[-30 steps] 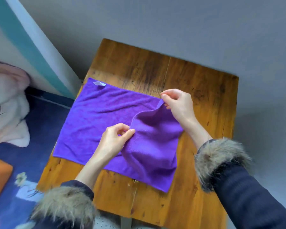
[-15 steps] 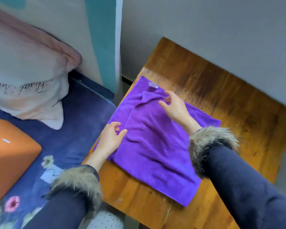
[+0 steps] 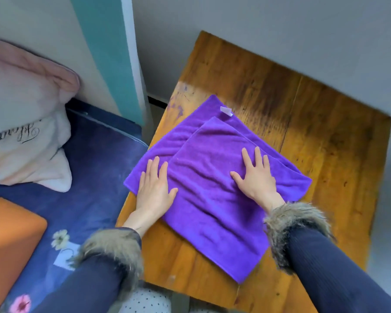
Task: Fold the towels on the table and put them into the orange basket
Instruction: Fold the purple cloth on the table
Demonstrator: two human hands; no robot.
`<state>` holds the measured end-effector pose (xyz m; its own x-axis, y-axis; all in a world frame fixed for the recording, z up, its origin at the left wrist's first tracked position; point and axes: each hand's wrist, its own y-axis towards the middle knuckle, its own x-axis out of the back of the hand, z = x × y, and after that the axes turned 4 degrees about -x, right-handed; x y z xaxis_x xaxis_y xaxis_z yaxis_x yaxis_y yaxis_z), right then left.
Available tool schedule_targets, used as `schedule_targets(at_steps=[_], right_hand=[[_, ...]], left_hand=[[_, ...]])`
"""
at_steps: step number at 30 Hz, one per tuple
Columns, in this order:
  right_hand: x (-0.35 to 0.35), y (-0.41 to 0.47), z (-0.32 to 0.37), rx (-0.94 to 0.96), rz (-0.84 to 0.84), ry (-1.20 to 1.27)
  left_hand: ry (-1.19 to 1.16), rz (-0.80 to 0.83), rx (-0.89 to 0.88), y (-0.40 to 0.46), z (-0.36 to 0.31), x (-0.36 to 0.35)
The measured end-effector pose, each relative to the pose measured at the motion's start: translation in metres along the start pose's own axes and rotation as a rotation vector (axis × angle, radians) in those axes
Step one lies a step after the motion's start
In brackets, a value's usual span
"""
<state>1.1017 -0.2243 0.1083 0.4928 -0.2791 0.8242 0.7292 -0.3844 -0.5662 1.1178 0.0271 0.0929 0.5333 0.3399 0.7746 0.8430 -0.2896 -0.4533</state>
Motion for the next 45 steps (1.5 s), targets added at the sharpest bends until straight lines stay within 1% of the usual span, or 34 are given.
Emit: schedule_targets(at_steps=[3, 5, 7, 9, 10, 11, 12, 13, 14, 15, 17, 18, 19, 21, 23, 25, 28, 31, 33, 35, 37, 39, 42, 45], right_hand=[[-0.010, -0.028, -0.024, -0.053, 0.072, -0.045], [-0.017, -0.051, -0.038, -0.139, 0.151, -0.050], [-0.024, -0.073, -0.049, -0.240, 0.272, -0.061], [-0.031, -0.090, -0.059, -0.339, 0.416, -0.082], [-0.030, -0.097, -0.064, -0.374, 0.474, -0.095], [-0.027, -0.102, -0.067, -0.387, 0.497, -0.109], [-0.022, -0.104, -0.070, -0.378, 0.470, -0.120], [-0.016, -0.103, -0.073, -0.359, 0.391, -0.115], [-0.011, -0.100, -0.076, -0.341, 0.271, -0.091], [-0.007, -0.095, -0.080, -0.323, 0.128, -0.052], [-0.003, -0.079, -0.086, -0.252, -0.152, 0.066], [-0.002, -0.068, -0.088, -0.192, -0.245, 0.125], [-0.001, -0.058, -0.089, -0.127, -0.294, 0.153], [0.001, -0.037, -0.091, -0.021, -0.311, 0.106], [0.003, -0.020, -0.091, 0.035, -0.286, 0.010], [0.005, -0.012, -0.092, 0.069, -0.260, -0.055], [0.009, -0.013, -0.096, 0.108, -0.253, -0.087], [0.016, -0.020, -0.099, 0.115, -0.239, -0.073], [0.020, -0.028, -0.103, 0.106, -0.227, -0.045], [0.023, -0.035, -0.112, 0.090, -0.219, -0.032], [0.027, -0.039, -0.126, 0.066, -0.227, -0.029], [0.032, -0.041, -0.141, 0.028, -0.240, 0.019], [0.039, -0.034, -0.153, -0.010, -0.265, 0.137], [0.044, -0.021, -0.153, -0.034, -0.327, 0.254]], left_hand=[[0.038, 0.060, -0.072, 0.021, -0.009, 0.009], [0.075, 0.092, -0.168, 0.031, -0.023, 0.010], [0.148, 0.147, -0.277, 0.038, -0.041, 0.008], [0.244, 0.250, -0.380, 0.044, -0.059, 0.005], [0.278, 0.292, -0.431, 0.046, -0.067, 0.003], [0.294, 0.302, -0.485, 0.047, -0.073, 0.000], [0.290, 0.267, -0.536, 0.048, -0.077, -0.003], [0.272, 0.183, -0.579, 0.048, -0.078, -0.005], [0.260, 0.086, -0.592, 0.048, -0.078, -0.007], [0.261, 0.007, -0.570, 0.048, -0.076, -0.008], [0.296, -0.061, -0.472, 0.046, -0.070, -0.007], [0.323, -0.057, -0.417, 0.045, -0.066, -0.006], [0.355, -0.037, -0.363, 0.044, -0.061, -0.004], [0.406, 0.014, -0.270, 0.043, -0.055, 0.002], [0.429, 0.054, -0.218, 0.044, -0.053, 0.008], [0.388, 0.107, -0.189, 0.044, -0.052, 0.014], [0.193, 0.180, -0.186, 0.039, -0.052, 0.022], [-0.056, 0.155, -0.220, 0.026, -0.059, 0.033], [-0.198, 0.164, -0.179, 0.020, -0.063, 0.041], [-0.264, 0.223, -0.148, 0.018, -0.065, 0.049], [-0.221, 0.275, -0.150, 0.018, -0.063, 0.055], [-0.116, 0.279, -0.144, 0.020, -0.062, 0.062], [-0.066, 0.199, -0.122, 0.026, -0.067, 0.070], [-0.082, 0.084, -0.156, 0.036, -0.073, 0.067]])
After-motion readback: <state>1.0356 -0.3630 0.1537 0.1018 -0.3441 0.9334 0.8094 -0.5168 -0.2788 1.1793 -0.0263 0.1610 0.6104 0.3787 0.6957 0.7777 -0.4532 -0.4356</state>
